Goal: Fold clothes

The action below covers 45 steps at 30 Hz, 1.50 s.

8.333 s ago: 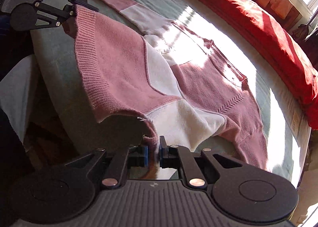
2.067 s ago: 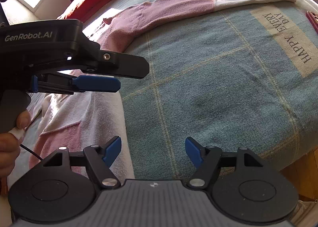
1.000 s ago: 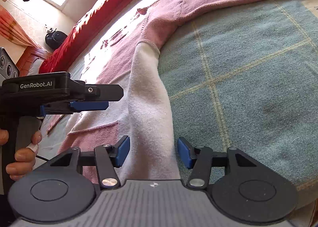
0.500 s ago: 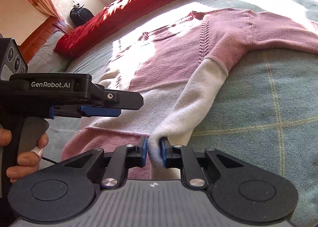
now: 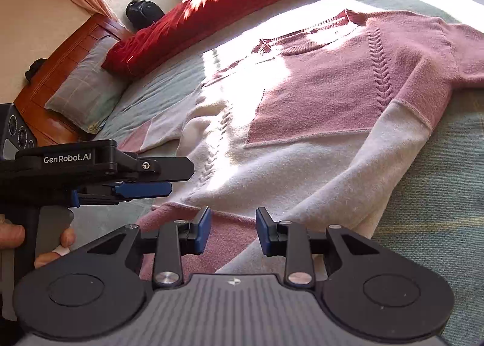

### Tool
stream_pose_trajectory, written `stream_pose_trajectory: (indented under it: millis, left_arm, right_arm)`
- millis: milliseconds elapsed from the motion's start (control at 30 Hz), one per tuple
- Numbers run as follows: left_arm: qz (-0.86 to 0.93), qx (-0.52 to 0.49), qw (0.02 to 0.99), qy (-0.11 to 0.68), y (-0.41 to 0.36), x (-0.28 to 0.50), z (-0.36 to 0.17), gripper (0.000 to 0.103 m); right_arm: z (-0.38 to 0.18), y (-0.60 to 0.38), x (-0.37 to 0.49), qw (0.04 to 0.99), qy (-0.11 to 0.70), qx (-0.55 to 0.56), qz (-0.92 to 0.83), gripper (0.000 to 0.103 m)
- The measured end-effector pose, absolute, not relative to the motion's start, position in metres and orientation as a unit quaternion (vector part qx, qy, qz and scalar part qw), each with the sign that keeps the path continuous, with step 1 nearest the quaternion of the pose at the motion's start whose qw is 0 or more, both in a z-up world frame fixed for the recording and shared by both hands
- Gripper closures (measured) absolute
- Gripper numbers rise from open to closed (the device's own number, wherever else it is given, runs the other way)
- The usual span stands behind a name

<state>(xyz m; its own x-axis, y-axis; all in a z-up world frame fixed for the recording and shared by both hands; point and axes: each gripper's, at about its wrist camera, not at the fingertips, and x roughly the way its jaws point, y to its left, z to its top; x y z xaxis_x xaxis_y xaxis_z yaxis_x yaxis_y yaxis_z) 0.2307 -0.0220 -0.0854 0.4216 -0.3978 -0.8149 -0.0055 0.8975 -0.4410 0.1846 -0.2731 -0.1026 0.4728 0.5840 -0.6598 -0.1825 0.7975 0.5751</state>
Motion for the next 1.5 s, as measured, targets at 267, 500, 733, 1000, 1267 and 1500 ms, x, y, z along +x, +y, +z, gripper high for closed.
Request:
stream_pose_trajectory:
  millis: [267,500,733,1000,1267,1500]
  left_arm:
    - [-0.149,-0.188,0.809,0.536,-0.039,0.224,-0.096,0.035]
    - [-0.162,-0.172,0.807,0.542,-0.047,0.217,-0.097,0.034]
    - [-0.16,-0.169,0.803,0.549,-0.05,0.217,-0.101,0.034]
    - [-0.157,-0.167,0.802,0.551,-0.048,0.215,-0.101,0.034]
    - [-0.16,-0.157,0.806,0.548,-0.05,0.208,-0.093,0.034]
    - [-0.165,-0.149,0.812,0.54,-0.05,0.195,-0.082,0.034]
  right_arm:
    - [-0.137,-0.343,0.179,0.796,0.475,0.346,0.145,0.068]
    - [-0.17,-0.347,0.19,0.761,0.494,0.4,0.13,0.067]
    - [-0.178,-0.341,0.203,0.765,0.468,0.421,0.136,0.068]
    - [-0.189,-0.318,0.191,0.747,0.463,0.438,0.188,0.064]
    - [-0.162,-0.322,0.185,0.781,0.425,0.411,0.201,0.087]
    - [-0.106,-0.333,0.175,0.822,0.43,0.324,0.186,0.091]
